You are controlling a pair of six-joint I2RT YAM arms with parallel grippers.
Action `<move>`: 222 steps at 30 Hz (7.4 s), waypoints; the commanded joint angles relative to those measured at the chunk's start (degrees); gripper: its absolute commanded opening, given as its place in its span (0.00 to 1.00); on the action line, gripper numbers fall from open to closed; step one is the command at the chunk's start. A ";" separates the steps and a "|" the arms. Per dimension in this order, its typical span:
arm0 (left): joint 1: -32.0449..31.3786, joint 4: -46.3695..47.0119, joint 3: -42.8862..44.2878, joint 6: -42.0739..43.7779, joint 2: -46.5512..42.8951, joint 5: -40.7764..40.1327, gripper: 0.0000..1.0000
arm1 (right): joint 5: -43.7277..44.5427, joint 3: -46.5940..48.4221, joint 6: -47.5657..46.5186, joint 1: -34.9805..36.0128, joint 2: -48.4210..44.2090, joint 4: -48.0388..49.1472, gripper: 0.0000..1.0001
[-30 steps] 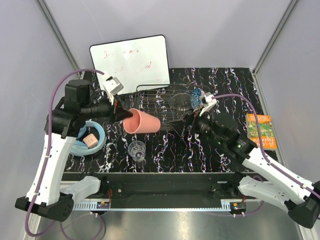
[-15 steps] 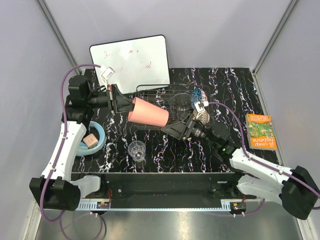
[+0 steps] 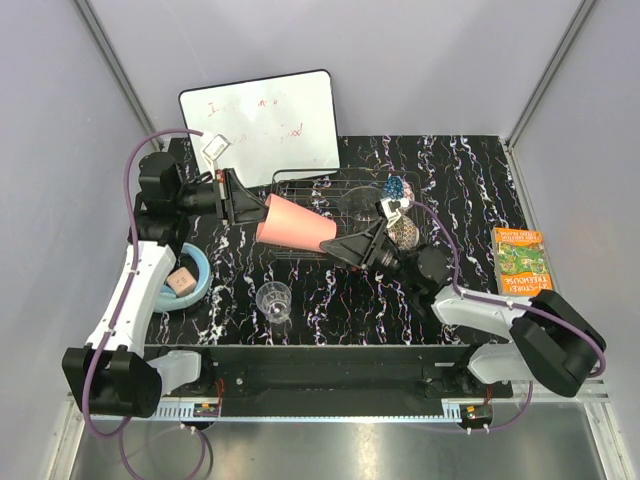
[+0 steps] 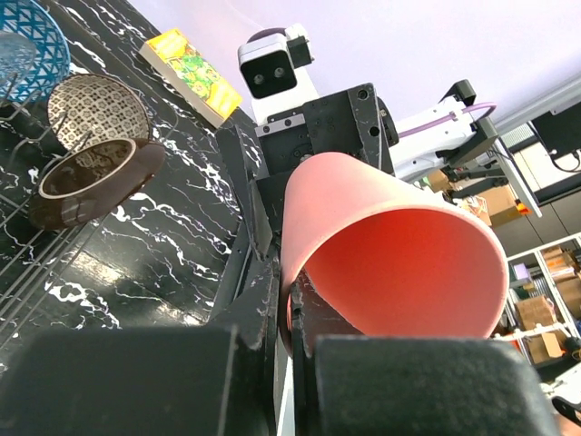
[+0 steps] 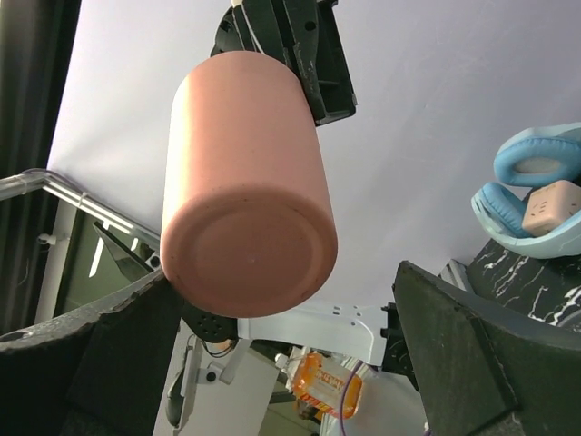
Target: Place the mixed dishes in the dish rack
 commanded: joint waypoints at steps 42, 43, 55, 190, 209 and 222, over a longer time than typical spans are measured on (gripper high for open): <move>4.12 -19.99 4.76 33.70 9.85 -41.73 0.99 | 0.46 49.25 -45.75 -9.33 -6.66 -93.78 0.00; 2.38 -18.24 3.52 33.35 10.29 -42.98 0.99 | 2.65 52.22 -46.53 -9.33 -4.82 -95.65 0.00; -5.01 -14.35 -0.01 37.21 18.82 -56.43 0.98 | 13.56 65.69 -50.41 -9.33 5.47 -109.29 0.00; -2.90 -51.19 -9.50 68.59 -12.56 -47.02 0.99 | 23.25 82.04 -57.81 3.41 19.86 -122.77 1.00; -13.81 -39.67 -14.34 67.09 1.41 -55.21 0.98 | 24.64 52.87 -50.41 3.50 -1.64 -111.23 1.00; -14.51 -39.40 -17.94 69.99 2.39 -56.18 0.55 | 25.00 52.96 -50.32 3.50 -0.50 -111.05 0.92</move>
